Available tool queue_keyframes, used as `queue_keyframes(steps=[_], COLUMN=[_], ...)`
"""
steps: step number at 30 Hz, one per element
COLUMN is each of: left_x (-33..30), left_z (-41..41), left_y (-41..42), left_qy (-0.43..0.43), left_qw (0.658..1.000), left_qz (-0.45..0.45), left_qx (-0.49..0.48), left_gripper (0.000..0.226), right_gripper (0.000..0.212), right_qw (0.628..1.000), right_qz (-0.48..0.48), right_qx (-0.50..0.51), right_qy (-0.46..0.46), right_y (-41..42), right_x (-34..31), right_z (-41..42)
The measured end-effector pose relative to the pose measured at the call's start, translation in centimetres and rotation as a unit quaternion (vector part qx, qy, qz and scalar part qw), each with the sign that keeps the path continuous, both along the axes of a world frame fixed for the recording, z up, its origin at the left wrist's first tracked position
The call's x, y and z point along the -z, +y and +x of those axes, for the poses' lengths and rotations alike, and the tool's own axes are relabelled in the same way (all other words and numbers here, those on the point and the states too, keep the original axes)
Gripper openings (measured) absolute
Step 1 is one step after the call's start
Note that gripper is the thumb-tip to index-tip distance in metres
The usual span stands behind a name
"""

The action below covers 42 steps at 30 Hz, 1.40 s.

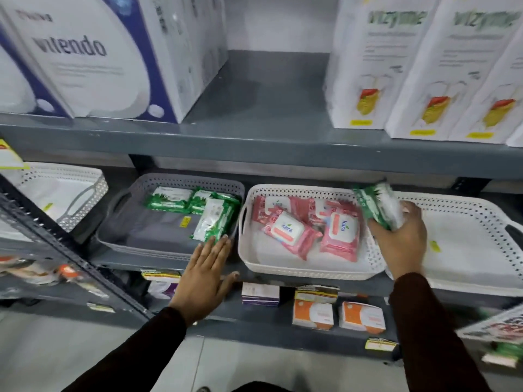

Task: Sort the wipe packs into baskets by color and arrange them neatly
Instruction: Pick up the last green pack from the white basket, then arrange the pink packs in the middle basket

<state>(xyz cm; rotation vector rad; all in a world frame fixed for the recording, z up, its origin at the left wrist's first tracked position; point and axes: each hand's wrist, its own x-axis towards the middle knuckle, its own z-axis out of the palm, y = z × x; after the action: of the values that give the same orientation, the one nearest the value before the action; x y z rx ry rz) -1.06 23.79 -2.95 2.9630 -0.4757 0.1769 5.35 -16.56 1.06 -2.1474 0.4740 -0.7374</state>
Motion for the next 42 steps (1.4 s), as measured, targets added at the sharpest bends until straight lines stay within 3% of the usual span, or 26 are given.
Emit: queue_keyframes(steps=[4,9,15,18,20,25,30,34,36,39,42], left_x=[-0.5,-1.1,-1.3,-1.1,-1.1,-0.7,-0.6,-0.9,-1.6,-3.0,-4.0], left_z=[-0.1,-0.2,0.1,0.1,0.0,-0.3,-0.3,-0.1,0.3,1.9,5.0], left_y=[6.0,12.1,16.7,17.9,18.4,17.9,15.5,10.6,7.3,2.0,-3.5], left_qy=[0.008,0.011,0.017,0.014,0.009,-0.01,0.002,-0.001,0.014,0.098,0.204], left_qw=[1.0,0.999,0.998,0.999,0.999,0.998,0.997,0.995,0.986,0.92,0.804], left_qz=[-0.005,-0.018,-0.047,-0.048,-0.053,-0.057,-0.075,-0.096,-0.153,-0.372,-0.559], left_qx=[-0.026,-0.045,-0.027,-0.009,-0.001,-0.012,-0.003,0.03,0.057,0.068,-0.023], left_gripper=[0.072,0.078,0.069,0.064,0.062,0.064,0.075,0.071,0.06,0.047,0.055], right_gripper=[0.067,0.047,0.043,0.05,0.052,0.057,0.034,0.036,0.041,0.034,0.021], right_qw=[0.981,0.927,0.871,0.836,0.823,0.832,0.939,0.967,0.975,0.975,0.941], right_qz=[-0.026,-0.17,-0.307,-0.399,-0.411,-0.369,-0.253,-0.181,-0.102,0.116,0.291], right_qx=[-0.192,-0.333,-0.369,-0.351,-0.348,-0.361,-0.226,-0.118,-0.08,-0.077,-0.058], right_qy=[0.004,0.034,0.1,0.135,0.181,0.206,0.063,0.139,0.179,0.173,0.164], right_y=[12.1,26.8,38.4,41.2,41.9,41.0,33.4,24.1,20.5,18.1,17.3], right_x=[-1.3,-1.0,0.6,2.0,2.6,1.8,0.2,0.4,0.7,0.8,1.1], right_z=[0.8,2.7,6.6,7.3,7.4,5.8,2.5,1.0,0.4,-0.5,-0.9])
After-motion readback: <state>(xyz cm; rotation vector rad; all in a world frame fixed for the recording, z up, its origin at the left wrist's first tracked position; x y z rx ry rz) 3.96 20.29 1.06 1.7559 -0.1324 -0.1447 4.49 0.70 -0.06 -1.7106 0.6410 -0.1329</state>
